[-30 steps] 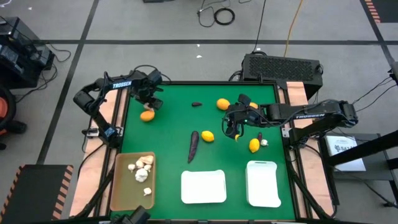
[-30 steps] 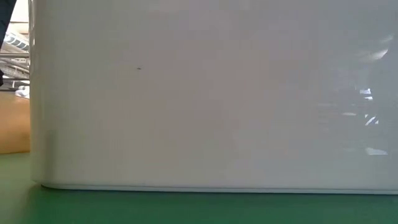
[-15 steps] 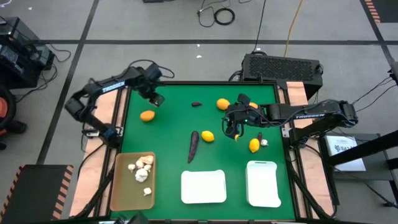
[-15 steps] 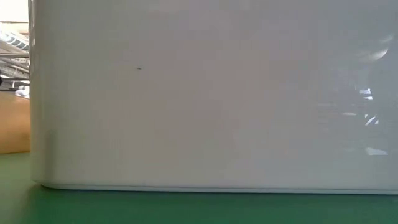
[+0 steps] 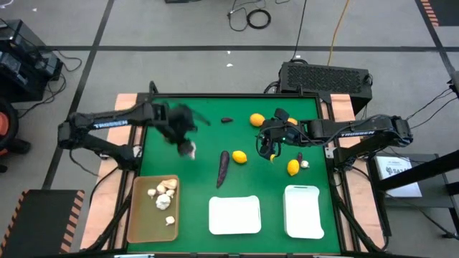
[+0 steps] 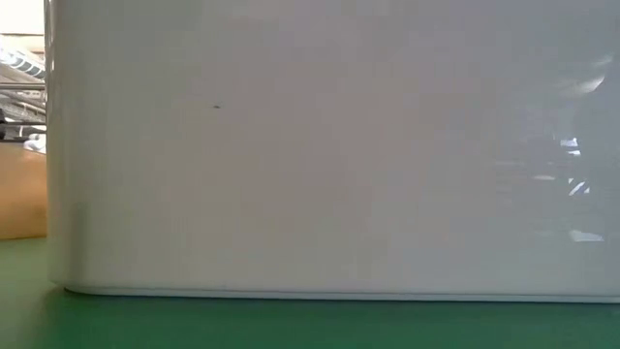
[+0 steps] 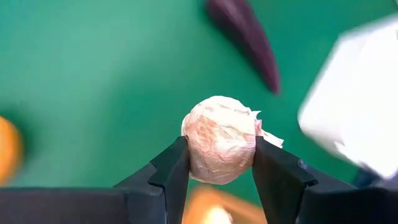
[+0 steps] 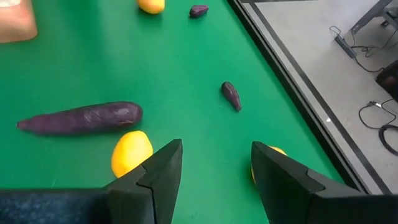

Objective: Sort produce into baskets
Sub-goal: Put the garlic into the orange bin

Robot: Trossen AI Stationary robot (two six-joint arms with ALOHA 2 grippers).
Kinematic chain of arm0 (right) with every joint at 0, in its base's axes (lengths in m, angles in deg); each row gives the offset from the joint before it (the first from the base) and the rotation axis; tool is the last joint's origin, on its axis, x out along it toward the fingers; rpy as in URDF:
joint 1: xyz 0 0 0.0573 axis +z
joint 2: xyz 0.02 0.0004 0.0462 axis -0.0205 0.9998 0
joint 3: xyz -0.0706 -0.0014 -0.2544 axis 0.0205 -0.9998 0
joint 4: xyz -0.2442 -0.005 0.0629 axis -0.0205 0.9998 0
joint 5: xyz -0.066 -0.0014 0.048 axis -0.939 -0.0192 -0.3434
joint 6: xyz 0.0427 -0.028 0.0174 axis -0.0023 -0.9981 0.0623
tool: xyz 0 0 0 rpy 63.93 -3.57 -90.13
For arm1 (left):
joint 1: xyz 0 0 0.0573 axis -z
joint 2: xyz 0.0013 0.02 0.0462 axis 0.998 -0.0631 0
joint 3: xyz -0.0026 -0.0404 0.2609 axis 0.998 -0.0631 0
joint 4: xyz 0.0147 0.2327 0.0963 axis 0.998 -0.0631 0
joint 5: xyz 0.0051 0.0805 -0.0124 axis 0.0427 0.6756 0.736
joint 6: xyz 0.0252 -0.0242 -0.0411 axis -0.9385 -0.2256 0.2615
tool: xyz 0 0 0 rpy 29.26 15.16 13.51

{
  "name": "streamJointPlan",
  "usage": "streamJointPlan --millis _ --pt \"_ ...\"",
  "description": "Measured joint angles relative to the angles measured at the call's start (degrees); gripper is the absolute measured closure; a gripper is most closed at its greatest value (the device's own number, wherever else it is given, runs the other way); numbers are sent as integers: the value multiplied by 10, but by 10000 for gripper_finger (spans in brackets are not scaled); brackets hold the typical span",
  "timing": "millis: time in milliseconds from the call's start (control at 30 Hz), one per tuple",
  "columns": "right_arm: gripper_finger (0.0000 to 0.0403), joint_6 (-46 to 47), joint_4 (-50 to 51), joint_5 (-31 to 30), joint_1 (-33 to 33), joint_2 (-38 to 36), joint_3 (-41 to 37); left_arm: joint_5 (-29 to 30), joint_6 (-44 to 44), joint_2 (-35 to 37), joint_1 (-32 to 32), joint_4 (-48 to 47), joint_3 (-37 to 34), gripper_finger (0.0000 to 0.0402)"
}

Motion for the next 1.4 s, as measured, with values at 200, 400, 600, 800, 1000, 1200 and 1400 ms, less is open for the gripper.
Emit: streamJointPlan --millis 200,400,600,800,1000,1200,1400 --pt "220 9 0 0 0 0 0 59 139 6 176 -37 0 242" --pt "220 14 0 0 0 0 0 84 302 3 338 -41 -13 242" --pt "220 23 0 0 0 0 0 87 456 4 468 -43 -17 242" --pt "220 24 -2 0 0 0 0 89 476 -18 584 -41 -17 240" --pt "220 24 -5 0 0 0 0 92 473 -57 648 -39 -17 223" --pt "220 20 -27 0 0 0 0 102 474 -87 650 -38 -17 207" --pt "220 20 -27 0 0 0 0 108 471 -103 646 -38 -17 201"
